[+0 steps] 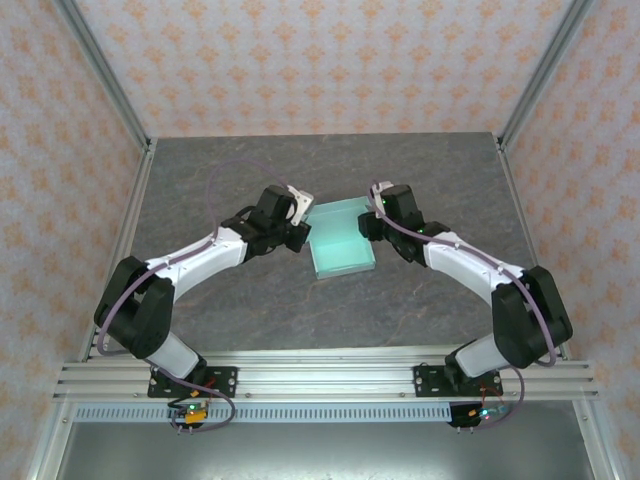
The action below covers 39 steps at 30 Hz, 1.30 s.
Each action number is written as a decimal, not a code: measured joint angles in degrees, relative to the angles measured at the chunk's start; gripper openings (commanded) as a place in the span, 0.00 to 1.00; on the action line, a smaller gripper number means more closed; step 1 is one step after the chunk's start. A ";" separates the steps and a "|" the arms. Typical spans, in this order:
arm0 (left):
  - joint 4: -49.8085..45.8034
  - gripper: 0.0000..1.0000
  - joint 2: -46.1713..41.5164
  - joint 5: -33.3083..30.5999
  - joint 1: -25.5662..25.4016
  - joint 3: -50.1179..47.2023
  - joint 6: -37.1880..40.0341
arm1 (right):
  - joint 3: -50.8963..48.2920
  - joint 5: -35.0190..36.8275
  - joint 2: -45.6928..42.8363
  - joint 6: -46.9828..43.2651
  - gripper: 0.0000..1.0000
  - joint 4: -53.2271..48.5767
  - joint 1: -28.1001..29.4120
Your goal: Fold the paper box
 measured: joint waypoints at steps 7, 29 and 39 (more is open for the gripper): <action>-0.48 0.00 0.09 0.70 0.02 0.24 -1.46 | -0.07 -1.14 0.07 0.59 0.17 1.25 -0.04; -0.17 0.00 3.06 -0.79 0.37 2.56 -15.56 | -8.59 10.05 -1.33 8.57 0.09 12.13 6.19; 1.60 0.00 3.06 -1.88 0.04 2.49 -21.11 | -13.68 12.98 -5.05 9.79 0.07 15.89 9.01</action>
